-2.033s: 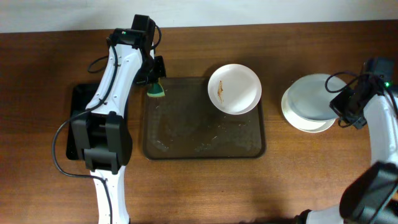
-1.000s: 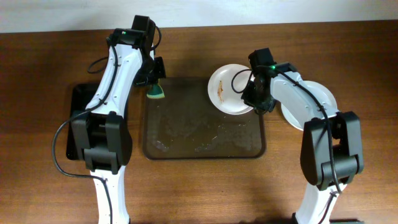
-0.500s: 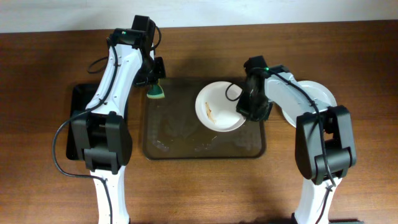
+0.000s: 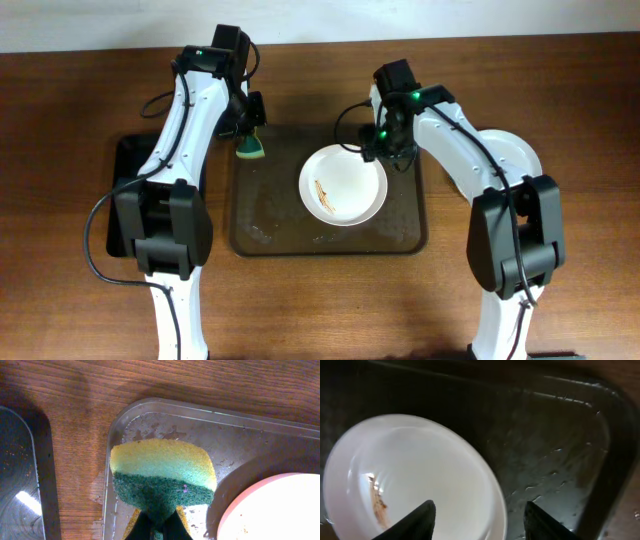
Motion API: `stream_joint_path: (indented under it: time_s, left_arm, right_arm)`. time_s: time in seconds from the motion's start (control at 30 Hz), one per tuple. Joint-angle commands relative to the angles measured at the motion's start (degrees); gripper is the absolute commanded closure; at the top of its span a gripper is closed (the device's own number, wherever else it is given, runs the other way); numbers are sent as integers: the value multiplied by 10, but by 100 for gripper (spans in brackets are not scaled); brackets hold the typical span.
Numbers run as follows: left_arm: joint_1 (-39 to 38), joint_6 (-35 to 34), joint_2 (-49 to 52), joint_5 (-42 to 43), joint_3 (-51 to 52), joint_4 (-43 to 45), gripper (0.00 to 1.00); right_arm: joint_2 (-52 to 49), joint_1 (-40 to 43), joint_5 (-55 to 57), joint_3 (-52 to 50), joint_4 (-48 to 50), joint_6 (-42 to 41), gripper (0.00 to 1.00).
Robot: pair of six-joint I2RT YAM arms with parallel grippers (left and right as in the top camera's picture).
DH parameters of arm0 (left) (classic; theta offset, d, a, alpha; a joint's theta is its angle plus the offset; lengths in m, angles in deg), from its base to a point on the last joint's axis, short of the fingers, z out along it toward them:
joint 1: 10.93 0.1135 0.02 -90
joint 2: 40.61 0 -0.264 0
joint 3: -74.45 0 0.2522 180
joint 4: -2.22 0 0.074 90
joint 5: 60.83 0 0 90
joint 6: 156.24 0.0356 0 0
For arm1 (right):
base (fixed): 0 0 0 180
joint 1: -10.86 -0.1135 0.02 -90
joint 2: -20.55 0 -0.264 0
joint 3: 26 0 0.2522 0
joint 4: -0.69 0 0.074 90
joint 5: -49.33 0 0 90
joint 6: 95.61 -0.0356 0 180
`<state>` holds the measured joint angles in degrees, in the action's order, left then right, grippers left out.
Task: Clean dirty plates on tray and stack at the side
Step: 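Lower the sponge in the left gripper onto the last plate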
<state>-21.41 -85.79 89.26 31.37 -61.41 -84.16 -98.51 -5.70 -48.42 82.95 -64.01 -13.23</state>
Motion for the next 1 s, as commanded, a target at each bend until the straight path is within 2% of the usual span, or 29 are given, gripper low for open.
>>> stream_joint_path:
  time_s: [0.0,0.17,0.2,0.27,0.3,0.37,0.4,0.43,0.53,0.67,0.83,0.97]
  left_arm:
    - [2,-2,-2,4,-6,1,99]
    - [2,-2,-2,4,-6,1,99]
    - [2,-2,-2,4,-6,1,99]
    - [2,-2,-2,4,-6,1,99]
    - [1,-2,-2,4,-6,1,99]
    - [0,-2,-2,4,-6,1,99]
    - [-4,-2,-2,4,-6,0,99]
    - [-10,-1,-2,4,-6,-1,99]
    - [-26,-1,-2,4,-6,0,99]
    - [-70,-1,13,-11,-6,1,99]
    - [-108,49,56,-18,-6,25,99]
    - [-103,97,80,-25,-6,30,99]
  right_arm:
    - [-39,0,9,6,-18,63,48]
    - [-82,1,7,6,-23,79,64]
    - [-87,1,7,6,-22,78,70]
    - [-90,1,7,5,-22,73,89]
    - [-90,1,6,5,-22,37,96]
    - [-90,0,-18,5,-24,-30,96]
    - [-90,0,-55,3,-26,-124,96]
    - [-90,-3,-56,-3,-27,-181,96]
    - [-90,-16,-56,-23,-18,-261,96]
    - [-90,-48,-54,-69,23,-279,96]
    - [-90,-48,-54,-71,28,-276,96]
    - [-90,-48,-54,-71,29,-272,96]
